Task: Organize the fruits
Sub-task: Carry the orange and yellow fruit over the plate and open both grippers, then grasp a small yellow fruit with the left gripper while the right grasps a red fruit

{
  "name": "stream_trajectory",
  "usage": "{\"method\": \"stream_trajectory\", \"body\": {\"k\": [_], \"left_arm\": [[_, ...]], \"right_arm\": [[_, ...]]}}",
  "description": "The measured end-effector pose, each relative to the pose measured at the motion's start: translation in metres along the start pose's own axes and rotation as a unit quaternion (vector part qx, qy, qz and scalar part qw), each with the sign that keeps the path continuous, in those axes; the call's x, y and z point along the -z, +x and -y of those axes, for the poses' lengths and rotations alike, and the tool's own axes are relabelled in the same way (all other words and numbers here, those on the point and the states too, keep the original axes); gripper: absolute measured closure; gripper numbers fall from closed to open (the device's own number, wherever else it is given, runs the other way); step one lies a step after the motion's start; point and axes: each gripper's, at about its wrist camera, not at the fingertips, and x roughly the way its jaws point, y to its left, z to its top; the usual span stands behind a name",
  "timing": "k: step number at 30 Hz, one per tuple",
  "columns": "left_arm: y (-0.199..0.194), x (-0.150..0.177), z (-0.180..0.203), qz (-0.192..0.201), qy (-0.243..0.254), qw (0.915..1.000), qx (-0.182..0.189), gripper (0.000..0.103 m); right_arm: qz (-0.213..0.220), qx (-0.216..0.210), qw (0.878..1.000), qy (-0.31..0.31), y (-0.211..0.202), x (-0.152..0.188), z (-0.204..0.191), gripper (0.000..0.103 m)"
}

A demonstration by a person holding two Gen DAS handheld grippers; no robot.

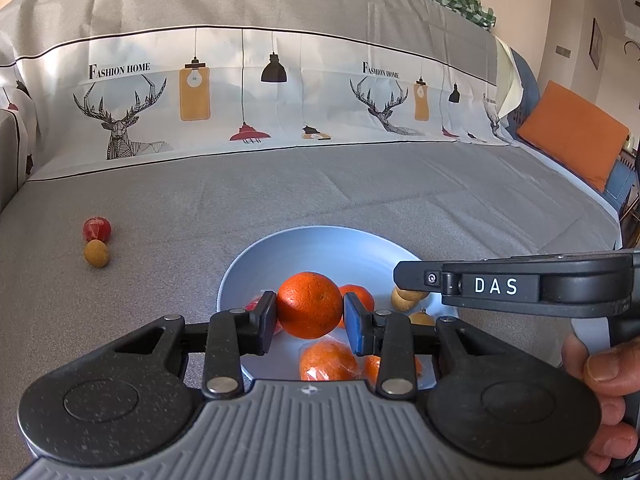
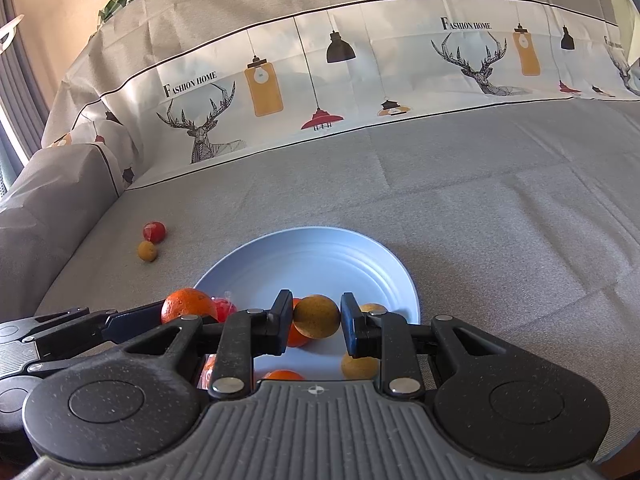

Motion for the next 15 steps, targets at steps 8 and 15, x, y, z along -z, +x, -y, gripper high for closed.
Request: {"method": "stream_trajectory", "body": {"k": [8,15], "left_arm": [[-0.0013,-0.0004,-0.0004,-0.001,-0.004,1.0000,0.008,0.052],[-0.0010,-0.0016,-0.0039,0.001,-0.013,0.9999,-0.005,0.052]], "right_arm": [[-0.006,0.007,1.000,0.002,0.0022,0.0011,0.0002,0.069],[-0.007,0.016,1.000,0.007,0.0031,0.0024,0.0028,0.056]]}}
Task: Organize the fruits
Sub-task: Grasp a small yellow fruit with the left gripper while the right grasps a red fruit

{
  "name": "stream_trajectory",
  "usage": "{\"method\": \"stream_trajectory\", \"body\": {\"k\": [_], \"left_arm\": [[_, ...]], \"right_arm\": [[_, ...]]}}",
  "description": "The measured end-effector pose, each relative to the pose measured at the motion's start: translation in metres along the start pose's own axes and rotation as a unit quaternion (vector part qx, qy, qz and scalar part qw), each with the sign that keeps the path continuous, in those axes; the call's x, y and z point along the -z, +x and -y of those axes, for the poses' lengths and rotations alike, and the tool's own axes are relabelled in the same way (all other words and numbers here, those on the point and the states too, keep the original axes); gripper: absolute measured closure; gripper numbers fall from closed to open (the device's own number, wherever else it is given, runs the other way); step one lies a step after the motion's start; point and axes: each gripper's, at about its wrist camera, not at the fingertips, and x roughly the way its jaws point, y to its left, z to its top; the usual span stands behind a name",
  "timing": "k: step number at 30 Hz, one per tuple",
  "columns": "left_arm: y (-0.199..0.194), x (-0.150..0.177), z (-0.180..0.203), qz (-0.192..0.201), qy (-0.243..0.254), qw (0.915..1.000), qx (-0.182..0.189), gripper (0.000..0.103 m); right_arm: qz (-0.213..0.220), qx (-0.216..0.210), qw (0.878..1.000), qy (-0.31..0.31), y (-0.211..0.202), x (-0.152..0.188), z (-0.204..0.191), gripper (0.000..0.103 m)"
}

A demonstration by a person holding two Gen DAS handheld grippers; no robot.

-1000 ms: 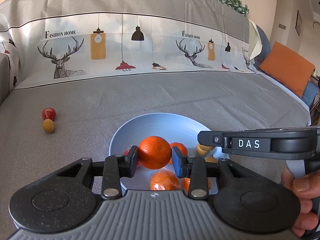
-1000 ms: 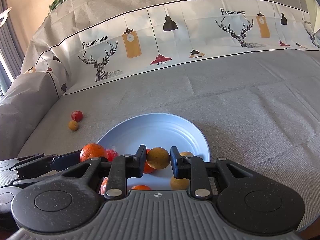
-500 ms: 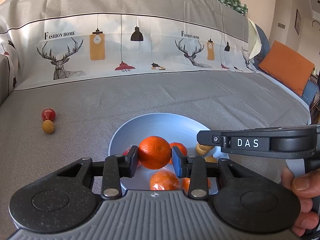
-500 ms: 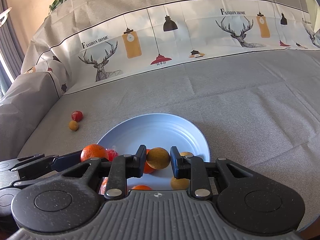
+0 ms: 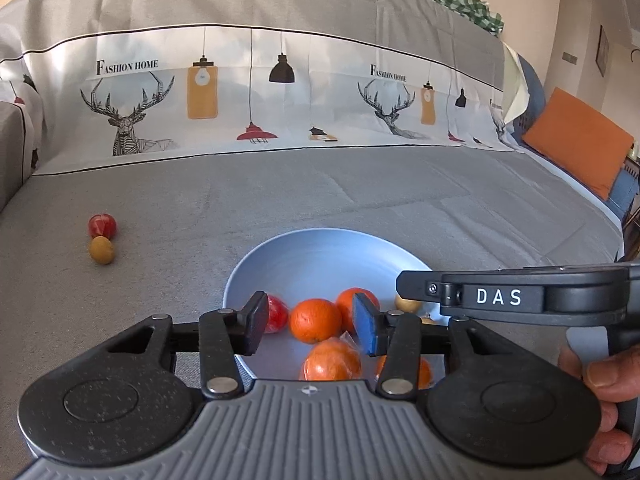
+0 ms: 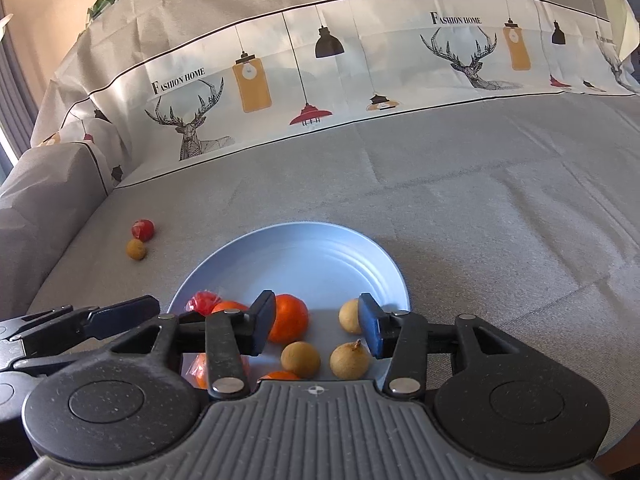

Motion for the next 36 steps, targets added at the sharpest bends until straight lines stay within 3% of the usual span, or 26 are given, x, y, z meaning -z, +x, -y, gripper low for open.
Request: {"method": "stream_trajectory", "body": {"k": [36], "left_arm": [[-0.0026,0.0003,-0.0029,0.008,-0.001,0.9999,-0.014,0.054]], "right_arm": [[0.001,0.003,1.000,-0.002,0.0010,-0.0009,0.0015,0.055]]}}
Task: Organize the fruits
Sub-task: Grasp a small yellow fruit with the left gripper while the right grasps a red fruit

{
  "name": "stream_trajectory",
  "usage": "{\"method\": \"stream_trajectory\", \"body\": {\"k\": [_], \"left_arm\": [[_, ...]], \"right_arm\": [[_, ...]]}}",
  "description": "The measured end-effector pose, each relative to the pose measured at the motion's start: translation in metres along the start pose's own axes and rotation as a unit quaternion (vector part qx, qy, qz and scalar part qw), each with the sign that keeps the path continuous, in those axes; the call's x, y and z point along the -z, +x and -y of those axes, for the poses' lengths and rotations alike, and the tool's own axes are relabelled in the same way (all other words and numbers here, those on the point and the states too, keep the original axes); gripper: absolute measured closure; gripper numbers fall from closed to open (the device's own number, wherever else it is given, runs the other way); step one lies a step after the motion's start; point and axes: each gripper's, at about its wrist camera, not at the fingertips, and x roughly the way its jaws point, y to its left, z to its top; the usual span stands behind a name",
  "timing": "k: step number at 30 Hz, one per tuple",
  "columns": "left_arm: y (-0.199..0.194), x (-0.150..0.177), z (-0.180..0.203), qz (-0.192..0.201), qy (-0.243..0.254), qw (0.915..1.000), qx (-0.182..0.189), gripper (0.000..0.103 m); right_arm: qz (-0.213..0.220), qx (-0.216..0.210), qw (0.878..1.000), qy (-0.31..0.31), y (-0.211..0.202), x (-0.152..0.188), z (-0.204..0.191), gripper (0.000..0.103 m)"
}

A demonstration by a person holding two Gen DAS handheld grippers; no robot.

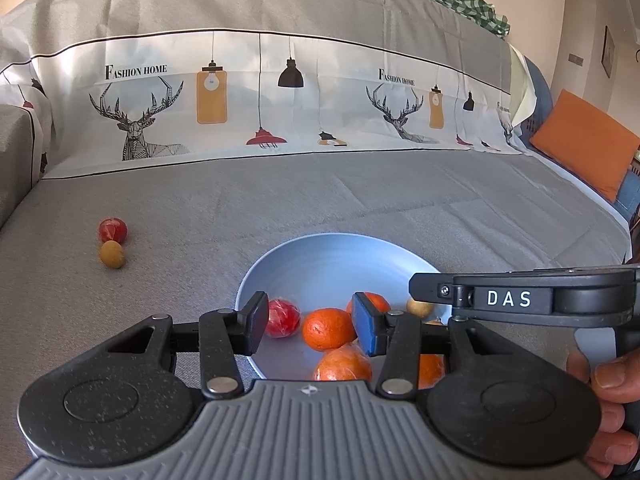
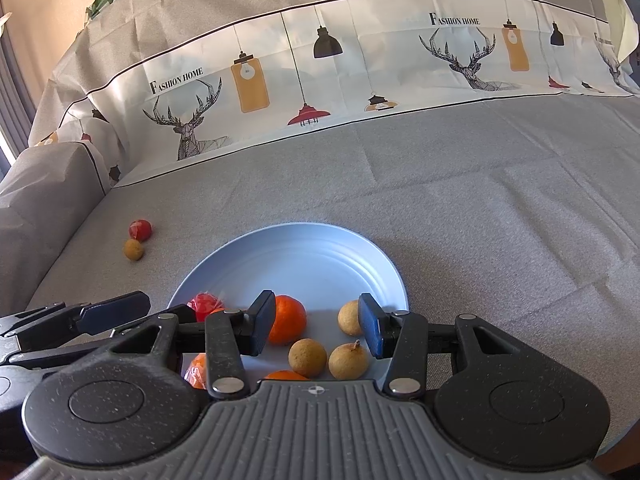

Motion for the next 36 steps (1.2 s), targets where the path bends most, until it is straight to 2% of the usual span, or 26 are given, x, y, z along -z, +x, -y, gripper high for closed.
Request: {"method": "stream_trajectory", "body": {"k": [3,5,7,9,11,14,15,16,17,21,22,23,26,30,34,35,36], "left_arm": [[-0.002,-0.001,-0.002,0.002,-0.001,1.0000,-0.006,0.067],[-0.005,-0.003,-0.006,0.003,-0.011,0.9999,-0.012,0.081],[-0.009,-0.008,-0.015,0.007,-0.032,0.9992,-0.023,0.082],[-0.013,-0.019,-0.033,0.011,-0.063,0.9971,-0.042,0.082],[-0.012,-0.032,-0.056,0.007,-0.096,0.9937,-0.056,0.082],[0.000,-0.053,-0.083,0.001,-0.113,0.9895,-0.090,0.079],[0.006,-0.059,-0.093,-0.001,-0.118,0.9879,-0.100,0.077],[0.013,-0.063,-0.101,-0.002,-0.122,0.9862,-0.112,0.070],[0.020,-0.066,-0.110,-0.003,-0.126,0.9843,-0.123,0.059],[0.055,-0.063,-0.135,-0.027,-0.140,0.9774,-0.155,0.033],[0.064,-0.059,-0.138,-0.036,-0.138,0.9763,-0.163,0.020],[0.075,-0.054,-0.140,-0.047,-0.130,0.9758,-0.169,0.017],[0.096,-0.050,-0.146,-0.083,-0.114,0.9719,-0.189,0.017],[0.103,-0.053,-0.154,-0.070,-0.106,0.9741,-0.187,0.018],[0.111,-0.051,-0.158,-0.079,-0.114,0.9730,-0.184,0.031],[0.111,-0.051,-0.158,-0.076,-0.113,0.9733,-0.185,0.041],[0.111,-0.051,-0.158,-0.076,-0.112,0.9736,-0.184,0.045]], "right_arm": [[0.007,0.006,1.000,0.000,-0.001,-0.001,0.000,0.056],[0.014,0.009,1.000,-0.001,-0.003,-0.002,0.001,0.059],[0.024,0.011,1.000,-0.001,-0.006,-0.003,0.000,0.077],[0.034,0.009,0.999,0.001,-0.009,-0.005,0.001,0.082],[0.039,0.005,0.999,0.004,-0.010,-0.007,0.002,0.082],[0.041,-0.008,0.999,0.008,-0.010,-0.009,0.000,0.082],[0.041,-0.012,0.999,0.009,-0.010,-0.010,-0.001,0.082],[0.040,-0.016,0.999,0.010,-0.010,-0.011,-0.002,0.082],[0.038,-0.020,0.999,0.012,-0.009,-0.011,-0.003,0.082],[0.031,-0.035,0.999,0.014,-0.005,-0.013,-0.010,0.081],[0.029,-0.040,0.999,0.013,-0.004,-0.013,-0.013,0.081],[0.028,-0.044,0.999,0.012,-0.003,-0.014,-0.016,0.081],[0.025,-0.060,0.998,0.007,0.000,-0.017,-0.026,0.081],[0.023,-0.076,0.997,-0.001,0.004,-0.022,-0.039,0.081],[0.017,-0.084,0.996,-0.004,0.011,-0.025,-0.050,0.081],[0.015,-0.086,0.996,-0.005,0.013,-0.025,-0.053,0.081],[0.013,-0.087,0.996,-0.007,0.014,-0.025,-0.055,0.081]]}}
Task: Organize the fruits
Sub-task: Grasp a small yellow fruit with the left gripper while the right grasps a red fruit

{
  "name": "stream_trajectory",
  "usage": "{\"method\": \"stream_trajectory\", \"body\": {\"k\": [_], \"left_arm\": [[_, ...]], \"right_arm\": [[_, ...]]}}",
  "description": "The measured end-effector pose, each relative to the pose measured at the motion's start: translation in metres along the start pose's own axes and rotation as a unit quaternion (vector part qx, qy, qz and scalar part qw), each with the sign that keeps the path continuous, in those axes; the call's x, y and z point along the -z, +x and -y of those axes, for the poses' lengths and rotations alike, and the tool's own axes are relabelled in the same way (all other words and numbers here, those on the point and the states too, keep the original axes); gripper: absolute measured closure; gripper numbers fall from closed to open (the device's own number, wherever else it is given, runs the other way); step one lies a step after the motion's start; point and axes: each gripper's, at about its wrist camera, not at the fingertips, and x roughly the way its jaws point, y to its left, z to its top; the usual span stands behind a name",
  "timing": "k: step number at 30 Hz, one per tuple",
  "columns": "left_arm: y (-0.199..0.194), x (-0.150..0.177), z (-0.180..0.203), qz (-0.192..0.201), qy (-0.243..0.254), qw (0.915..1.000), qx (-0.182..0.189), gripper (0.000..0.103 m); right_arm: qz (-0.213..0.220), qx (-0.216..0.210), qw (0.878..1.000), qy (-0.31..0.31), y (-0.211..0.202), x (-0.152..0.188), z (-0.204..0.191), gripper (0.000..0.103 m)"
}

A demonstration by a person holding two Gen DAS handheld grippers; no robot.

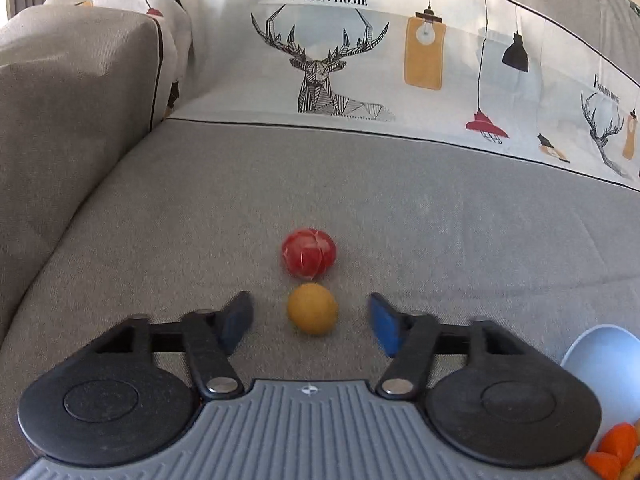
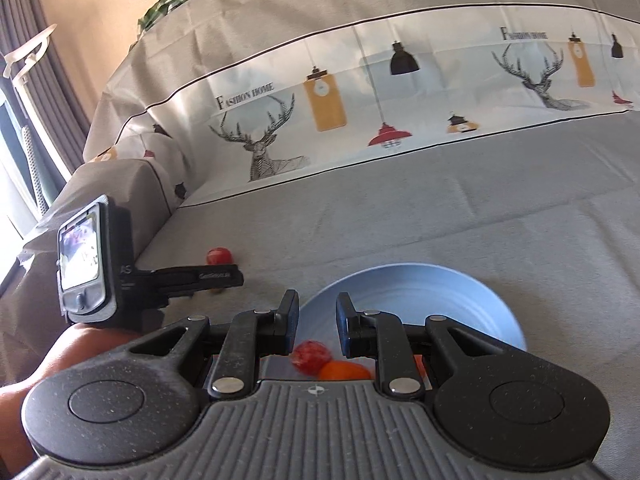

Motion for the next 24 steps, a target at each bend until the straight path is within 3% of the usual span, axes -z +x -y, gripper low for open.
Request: {"method": "stream_trajectory", "body": {"k": [1,2,3,12,17,21,24], "left_arm": [[0.000,0.000,-0.001,0.000,0.001,1.0000,-0.003,0.055],[-0.001,0.000,-0.002,-0.001,-0.001,1.0000,-0.006,0.073],[-0.003,0.000,-0.004,-0.002,-0.008,1.0000,-0.005,0.074],[-0.012,-0.001,-0.034,-0.003,-0.086,0.9952,-0.048,0.074],[-0.012,0.001,-0.042,-0.003,-0.106,0.9927,-0.058,0.074],[-0.020,0.002,-0.060,0.013,-0.157,0.9849,-0.072,0.074],[-0.022,0.004,-0.079,0.012,-0.205,0.9750,-0.085,0.074]], "right_arm": [[-0.001,-0.001,1.000,-0.002,0.001,0.000,-0.002,0.081],[-0.002,-0.003,1.000,-0.004,0.003,0.000,-0.004,0.081],[-0.003,-0.004,1.000,-0.006,0.004,0.000,-0.007,0.081],[0.003,-0.012,1.000,-0.021,0.004,-0.006,-0.022,0.081],[0.003,-0.043,0.998,-0.055,0.013,-0.021,-0.044,0.081],[0.003,-0.071,0.995,-0.063,0.036,-0.046,-0.064,0.081],[-0.009,-0.077,0.995,-0.061,0.070,-0.064,-0.080,0.072]]}}
